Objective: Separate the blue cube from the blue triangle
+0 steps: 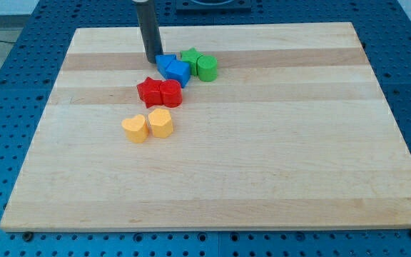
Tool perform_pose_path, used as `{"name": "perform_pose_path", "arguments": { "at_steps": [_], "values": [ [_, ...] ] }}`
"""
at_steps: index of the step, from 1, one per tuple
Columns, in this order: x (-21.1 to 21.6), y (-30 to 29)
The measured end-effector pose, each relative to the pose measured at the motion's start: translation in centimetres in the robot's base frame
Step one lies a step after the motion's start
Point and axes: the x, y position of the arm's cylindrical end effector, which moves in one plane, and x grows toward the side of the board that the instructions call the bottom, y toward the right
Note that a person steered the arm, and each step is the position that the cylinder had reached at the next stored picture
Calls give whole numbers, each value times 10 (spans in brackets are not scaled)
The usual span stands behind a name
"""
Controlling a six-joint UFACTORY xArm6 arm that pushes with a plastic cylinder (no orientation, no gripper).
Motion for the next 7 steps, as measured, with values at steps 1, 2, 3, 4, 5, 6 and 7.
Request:
{"name": "perform_pose_path", "arguments": {
  "at_steps": [1, 2, 3, 4, 5, 6, 7],
  "values": [
    [14, 11],
    [24, 4],
    [16, -38],
    [27, -61],
    [41, -52],
    [41, -1],
    [41, 51]
  ]
}}
